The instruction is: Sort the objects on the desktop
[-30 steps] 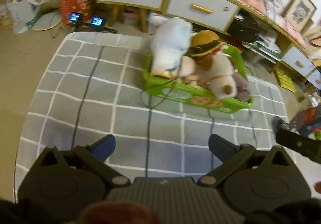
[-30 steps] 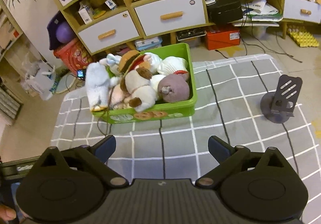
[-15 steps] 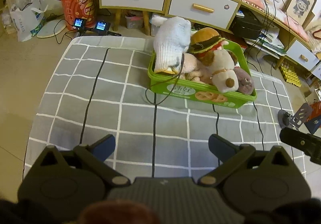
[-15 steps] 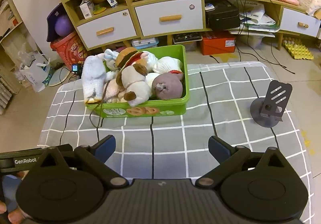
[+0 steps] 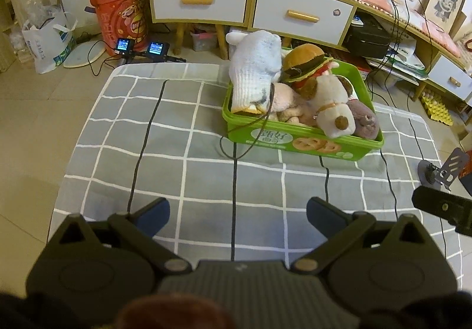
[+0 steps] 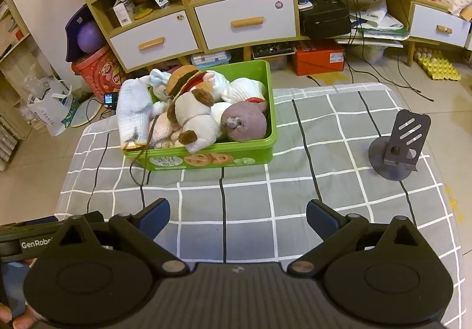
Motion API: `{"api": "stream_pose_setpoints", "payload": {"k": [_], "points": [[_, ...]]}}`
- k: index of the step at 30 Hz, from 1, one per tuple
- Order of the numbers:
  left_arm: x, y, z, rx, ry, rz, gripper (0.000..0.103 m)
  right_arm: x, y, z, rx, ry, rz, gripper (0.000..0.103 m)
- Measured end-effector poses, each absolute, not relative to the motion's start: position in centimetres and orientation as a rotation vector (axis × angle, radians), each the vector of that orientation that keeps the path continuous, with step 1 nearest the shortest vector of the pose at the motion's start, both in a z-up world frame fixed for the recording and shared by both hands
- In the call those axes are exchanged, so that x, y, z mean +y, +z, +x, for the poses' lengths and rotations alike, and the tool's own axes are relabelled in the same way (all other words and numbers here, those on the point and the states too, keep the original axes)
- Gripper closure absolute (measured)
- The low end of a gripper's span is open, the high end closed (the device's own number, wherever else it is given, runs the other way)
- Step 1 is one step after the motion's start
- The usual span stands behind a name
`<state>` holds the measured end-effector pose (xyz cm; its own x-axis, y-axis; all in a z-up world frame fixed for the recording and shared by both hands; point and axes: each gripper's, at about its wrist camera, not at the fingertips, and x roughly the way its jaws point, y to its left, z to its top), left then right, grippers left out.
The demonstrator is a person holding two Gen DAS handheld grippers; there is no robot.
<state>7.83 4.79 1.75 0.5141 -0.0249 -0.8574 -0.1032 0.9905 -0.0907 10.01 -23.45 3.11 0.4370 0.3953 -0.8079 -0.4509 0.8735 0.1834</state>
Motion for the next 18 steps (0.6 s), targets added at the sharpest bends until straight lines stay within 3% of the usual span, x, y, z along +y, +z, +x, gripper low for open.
{"api": "stream_pose_setpoints", "payload": {"k": [18], "points": [[4.82,1.57,7.55,1.039,0.041,-0.136,0.001,-22.53,2.59,9.50,0.992,0.535,-0.095,0.003]]}}
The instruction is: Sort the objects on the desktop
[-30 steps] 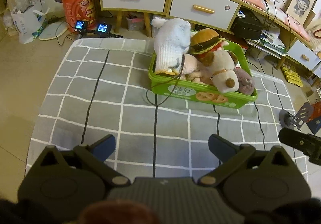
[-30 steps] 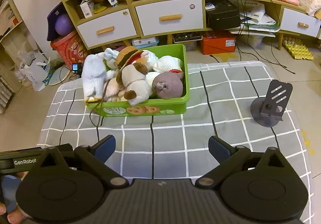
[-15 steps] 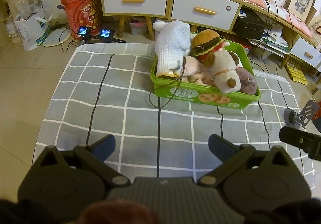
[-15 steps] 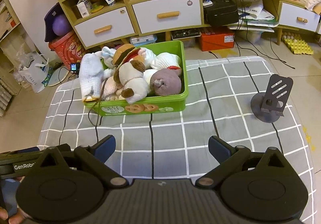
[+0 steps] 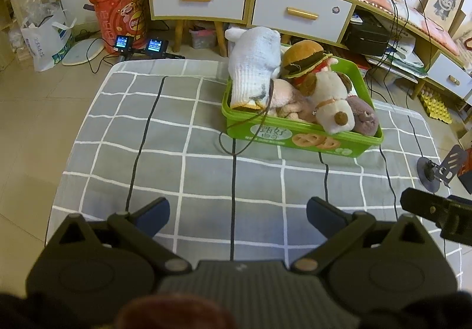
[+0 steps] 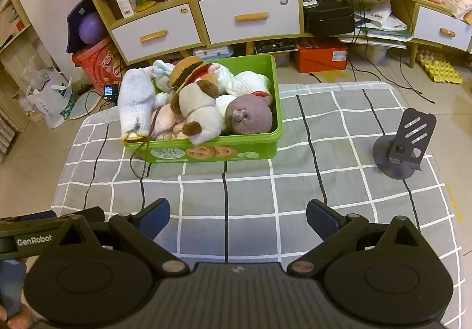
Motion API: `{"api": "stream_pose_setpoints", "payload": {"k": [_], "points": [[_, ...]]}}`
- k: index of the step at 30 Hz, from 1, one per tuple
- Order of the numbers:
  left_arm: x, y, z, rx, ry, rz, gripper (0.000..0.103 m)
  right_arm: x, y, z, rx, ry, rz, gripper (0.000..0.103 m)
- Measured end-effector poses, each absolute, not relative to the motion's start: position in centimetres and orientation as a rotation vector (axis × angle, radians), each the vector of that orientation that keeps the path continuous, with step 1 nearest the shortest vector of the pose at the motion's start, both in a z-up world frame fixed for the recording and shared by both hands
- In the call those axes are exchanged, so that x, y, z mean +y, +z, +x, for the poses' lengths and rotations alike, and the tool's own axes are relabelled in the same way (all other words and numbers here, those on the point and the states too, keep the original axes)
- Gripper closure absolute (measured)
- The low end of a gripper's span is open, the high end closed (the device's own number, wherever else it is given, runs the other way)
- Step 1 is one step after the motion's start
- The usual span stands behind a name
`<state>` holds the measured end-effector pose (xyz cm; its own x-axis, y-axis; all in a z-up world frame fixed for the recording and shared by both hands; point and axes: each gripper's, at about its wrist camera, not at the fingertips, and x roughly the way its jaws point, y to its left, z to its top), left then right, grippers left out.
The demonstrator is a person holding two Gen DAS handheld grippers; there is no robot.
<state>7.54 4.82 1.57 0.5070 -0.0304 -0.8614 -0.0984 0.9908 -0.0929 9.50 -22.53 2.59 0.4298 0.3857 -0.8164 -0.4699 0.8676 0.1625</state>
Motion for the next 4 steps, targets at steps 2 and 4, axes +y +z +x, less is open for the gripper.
{"api": "stream_pose_setpoints", "payload": {"k": [2,4], "points": [[4.74,1.53,7.47,1.040,0.041,-0.128,0.001,-22.56,2.60,9.47,0.993,0.537,-0.094,0.003],[4.70,1.38,7.47,1.046,0.036,-0.126,0.001,-22.60,2.58,9.50,0.994,0.535,-0.094,0.003]]}}
